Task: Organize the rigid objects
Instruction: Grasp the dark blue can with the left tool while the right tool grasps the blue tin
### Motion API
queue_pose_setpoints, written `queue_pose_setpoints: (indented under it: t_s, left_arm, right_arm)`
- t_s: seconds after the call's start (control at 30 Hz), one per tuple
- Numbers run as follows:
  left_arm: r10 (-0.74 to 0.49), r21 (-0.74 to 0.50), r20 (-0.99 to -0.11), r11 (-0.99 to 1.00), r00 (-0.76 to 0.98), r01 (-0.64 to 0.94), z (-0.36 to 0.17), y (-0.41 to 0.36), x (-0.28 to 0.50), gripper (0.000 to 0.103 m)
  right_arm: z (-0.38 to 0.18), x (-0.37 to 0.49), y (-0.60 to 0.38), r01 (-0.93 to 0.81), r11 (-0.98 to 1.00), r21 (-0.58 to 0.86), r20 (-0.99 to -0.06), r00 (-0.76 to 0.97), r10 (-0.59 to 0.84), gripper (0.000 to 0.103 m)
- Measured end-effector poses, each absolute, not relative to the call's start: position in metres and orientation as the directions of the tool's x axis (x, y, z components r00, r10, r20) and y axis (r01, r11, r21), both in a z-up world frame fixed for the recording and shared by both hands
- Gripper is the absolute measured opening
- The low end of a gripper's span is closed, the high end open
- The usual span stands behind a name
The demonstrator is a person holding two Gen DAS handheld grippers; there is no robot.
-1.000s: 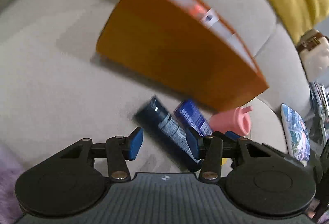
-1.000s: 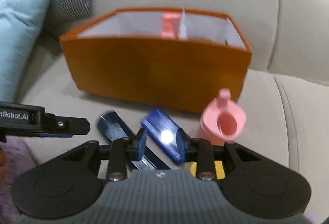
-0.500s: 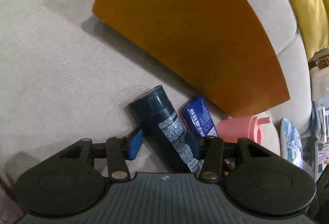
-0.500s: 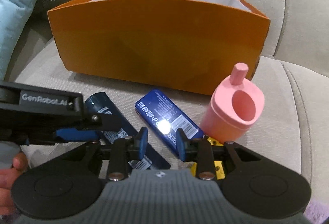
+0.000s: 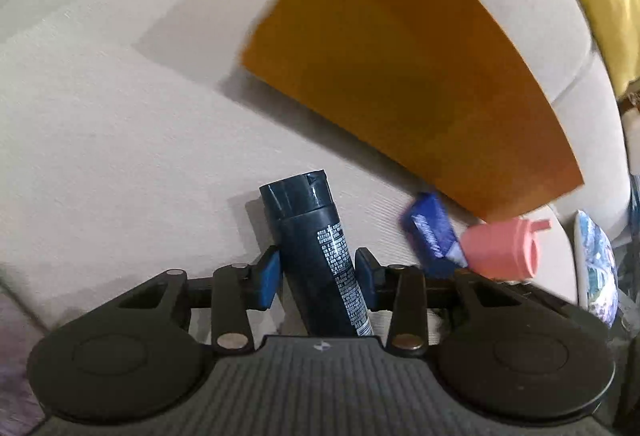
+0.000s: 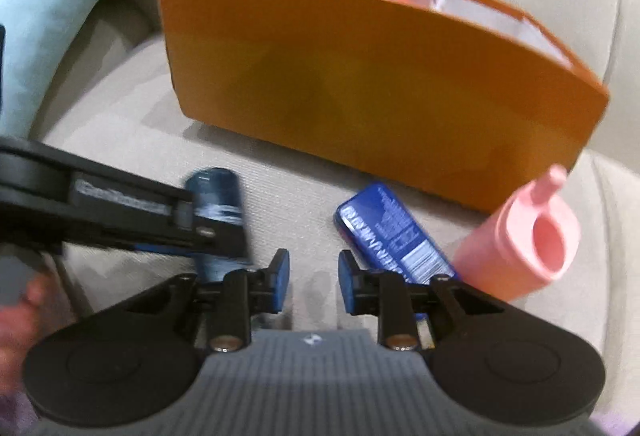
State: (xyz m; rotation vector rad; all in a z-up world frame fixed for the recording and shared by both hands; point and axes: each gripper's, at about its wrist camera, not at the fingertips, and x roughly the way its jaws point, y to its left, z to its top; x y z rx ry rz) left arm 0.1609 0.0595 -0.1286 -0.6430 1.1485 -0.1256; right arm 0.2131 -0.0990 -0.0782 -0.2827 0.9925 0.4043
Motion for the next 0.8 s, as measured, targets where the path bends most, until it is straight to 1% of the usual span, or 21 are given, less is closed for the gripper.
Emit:
queue_pose_setpoints:
  t_s: [0.03,0.1,0.27,0.3,0.37,0.47,0.63,0.7,0.73,0.77,0.8]
  left_arm:
    - [-0.41,-0.535,-0.808,0.812,0.423,-0.233,-0.129,0.066,0.161,0.045]
    - [-0.409,-0.536,-0.807,0.81,0.426,-0.237,-0.128,0.071,0.164,0.045]
    - [-0.424,-0.552,-0.791,0.806,0.441,-0.215,-0.13,0.077,0.164,0.045]
    - [-0.43,-0.557,-0.788,0.803,0.441,-0.212,-0.13,0.078,0.164,0.045]
    - [-0.438,-0.562,-0.784,0.801,0.44,-0.204,-0.13,0.08,0.164,0.045]
    - [-0.444,-0.57,-0.778,0.796,0.445,-0.203,-0.132,0.079,0.165,0.045]
    - [-0.439,-0.562,-0.779,0.805,0.447,-0.19,-0.13,0.079,0.165,0.045]
    - [-0.438,-0.561,-0.779,0.806,0.448,-0.188,-0.129,0.08,0.165,0.045]
    - [-0.438,-0.561,-0.779,0.806,0.449,-0.188,-0.129,0.078,0.166,0.045]
    - [-0.438,-0.562,-0.778,0.806,0.45,-0.186,-0.128,0.079,0.166,0.045]
    - [-0.439,-0.563,-0.777,0.806,0.451,-0.186,-0.128,0.078,0.165,0.045]
  right_arm:
    - [-0.079,0.216,-0.096,-0.468,0.878,-0.103,-0.857,0.49,0.16,0.034]
    - [-0.083,0.222,-0.09,-0.504,0.845,-0.18,-0.872,0.479,0.099,0.042]
    - [-0.098,0.226,-0.076,-0.566,0.776,-0.278,-0.884,0.467,0.024,0.044]
    - [-0.102,0.224,-0.072,-0.567,0.764,-0.308,-0.877,0.48,0.003,0.047]
    - [-0.109,0.222,-0.067,-0.579,0.733,-0.357,-0.865,0.501,-0.025,0.05]
    - [-0.116,0.219,-0.058,-0.587,0.703,-0.402,-0.851,0.522,-0.051,0.053]
    - [-0.126,0.214,-0.048,-0.574,0.693,-0.437,-0.834,0.548,-0.072,0.058]
    - [-0.128,0.211,-0.044,-0.568,0.7,-0.433,-0.833,0.548,-0.071,0.057]
    - [-0.126,0.209,-0.043,-0.562,0.711,-0.423,-0.836,0.545,-0.066,0.054]
    - [-0.122,0.211,-0.043,-0.552,0.719,-0.422,-0.832,0.551,-0.065,0.043]
    - [-0.118,0.211,-0.043,-0.548,0.719,-0.429,-0.827,0.558,-0.069,0.038]
